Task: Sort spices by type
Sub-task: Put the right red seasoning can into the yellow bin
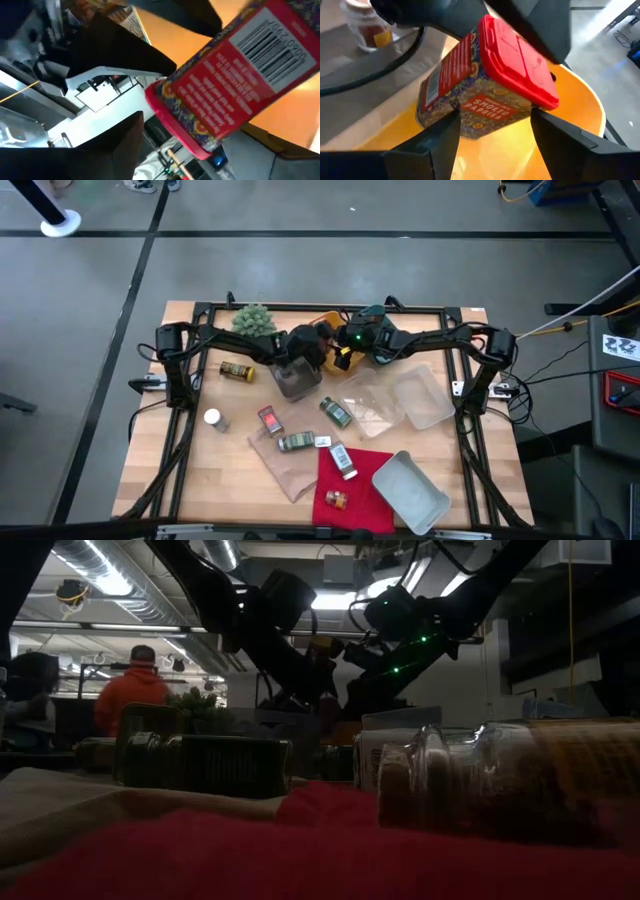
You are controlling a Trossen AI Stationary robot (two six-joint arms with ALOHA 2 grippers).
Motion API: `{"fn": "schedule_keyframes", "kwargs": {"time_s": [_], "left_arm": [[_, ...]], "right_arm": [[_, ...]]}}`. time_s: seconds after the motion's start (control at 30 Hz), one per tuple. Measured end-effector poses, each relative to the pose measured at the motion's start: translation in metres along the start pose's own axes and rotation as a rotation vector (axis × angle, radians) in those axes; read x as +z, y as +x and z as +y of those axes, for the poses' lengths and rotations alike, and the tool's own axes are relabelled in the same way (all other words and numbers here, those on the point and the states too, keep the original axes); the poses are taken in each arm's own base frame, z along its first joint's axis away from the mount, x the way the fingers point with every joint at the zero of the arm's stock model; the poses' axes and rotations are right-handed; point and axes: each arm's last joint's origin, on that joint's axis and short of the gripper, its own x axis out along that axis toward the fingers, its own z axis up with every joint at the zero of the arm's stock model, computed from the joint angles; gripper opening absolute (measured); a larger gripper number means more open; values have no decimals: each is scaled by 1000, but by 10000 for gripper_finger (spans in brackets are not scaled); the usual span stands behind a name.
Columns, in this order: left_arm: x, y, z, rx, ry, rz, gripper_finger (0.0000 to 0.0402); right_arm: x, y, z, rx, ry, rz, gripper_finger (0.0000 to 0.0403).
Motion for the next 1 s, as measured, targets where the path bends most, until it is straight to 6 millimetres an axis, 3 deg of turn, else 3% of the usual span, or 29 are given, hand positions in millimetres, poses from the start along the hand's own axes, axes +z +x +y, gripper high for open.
{"fn": "schedule_keyframes", "kwargs": {"time_s": [0.3,1.0], "left_arm": [[0,0,0,0,16,-12,258],[1,0,-2,-5,12,-14,241]], "right_arm": [[0,0,0,-5,-1,3,241],[-3,-1,0,3,-94,43,241]]}}
